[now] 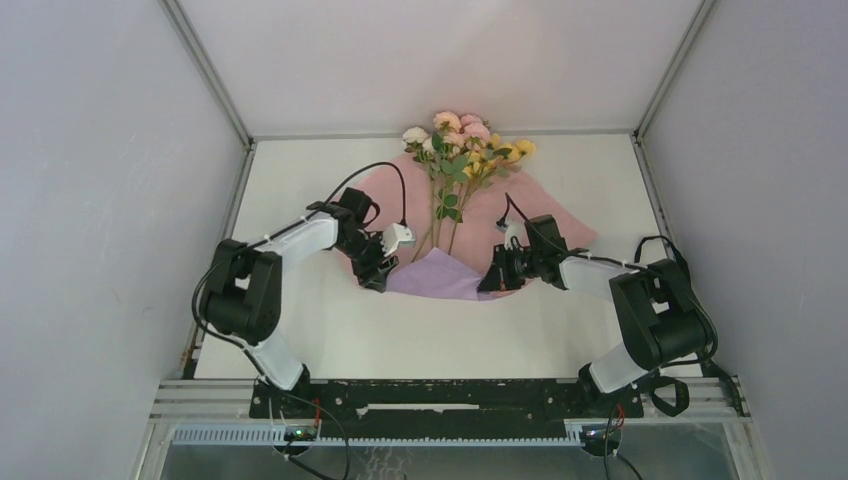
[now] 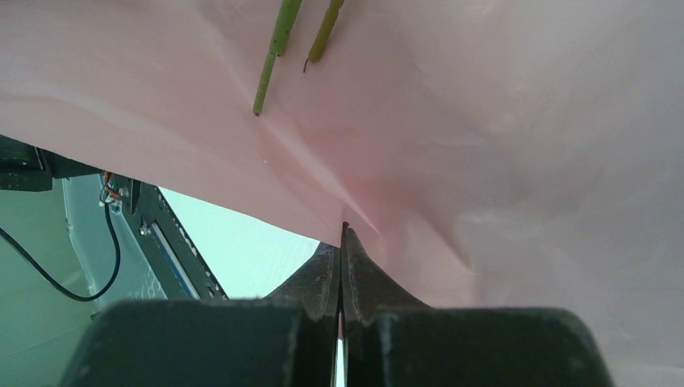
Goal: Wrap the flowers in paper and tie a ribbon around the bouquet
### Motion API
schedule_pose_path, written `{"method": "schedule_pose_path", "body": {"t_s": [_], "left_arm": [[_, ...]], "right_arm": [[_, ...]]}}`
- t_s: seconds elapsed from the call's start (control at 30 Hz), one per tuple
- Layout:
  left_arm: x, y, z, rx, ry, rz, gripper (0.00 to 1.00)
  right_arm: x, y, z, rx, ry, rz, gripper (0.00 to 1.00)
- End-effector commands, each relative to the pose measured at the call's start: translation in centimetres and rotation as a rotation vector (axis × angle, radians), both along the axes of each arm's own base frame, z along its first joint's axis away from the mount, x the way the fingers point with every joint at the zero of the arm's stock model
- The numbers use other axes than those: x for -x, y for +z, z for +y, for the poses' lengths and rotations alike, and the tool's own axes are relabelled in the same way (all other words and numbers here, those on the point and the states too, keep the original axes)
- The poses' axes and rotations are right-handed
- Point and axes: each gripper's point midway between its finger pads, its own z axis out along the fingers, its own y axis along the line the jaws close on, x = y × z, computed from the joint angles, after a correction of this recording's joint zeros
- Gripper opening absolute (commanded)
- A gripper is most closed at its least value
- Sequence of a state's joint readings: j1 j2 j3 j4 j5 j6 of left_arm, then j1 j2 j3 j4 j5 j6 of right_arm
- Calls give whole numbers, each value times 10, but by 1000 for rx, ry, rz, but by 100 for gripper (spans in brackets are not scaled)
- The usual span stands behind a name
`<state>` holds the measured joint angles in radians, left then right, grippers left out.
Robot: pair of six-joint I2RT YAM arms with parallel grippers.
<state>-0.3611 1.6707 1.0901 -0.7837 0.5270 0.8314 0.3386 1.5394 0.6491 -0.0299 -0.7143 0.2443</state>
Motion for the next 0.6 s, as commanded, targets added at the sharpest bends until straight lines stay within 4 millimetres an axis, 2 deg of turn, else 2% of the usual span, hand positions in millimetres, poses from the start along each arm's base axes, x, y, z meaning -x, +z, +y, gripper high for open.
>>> {"method": "schedule_pose_path", "body": {"t_s": [0.0,0.07,0.13,0.17,0.27,0.43,0.57], "left_arm": [[-11,-2,-8,2,60,39,43],[-4,0,-9,12,62,82,20],[7,3,-13,34,52,138,4],[12,5,-14,45,52,164,1],[9,2,-17,33,129,218,0],[-4,-12,-13,-43,276,330,0],[-6,-26,-10,-80,325,370,0]], "right_arm": [[-8,9,2,-12,7,-22,0],[-4,7,-1,6,4,-1,0],[3,4,-5,28,-3,32,0],[5,3,-7,38,-7,47,0],[3,-1,-13,64,-43,66,0],[-19,-4,-22,86,-107,52,0],[-28,-9,-29,155,-137,56,19]]}}
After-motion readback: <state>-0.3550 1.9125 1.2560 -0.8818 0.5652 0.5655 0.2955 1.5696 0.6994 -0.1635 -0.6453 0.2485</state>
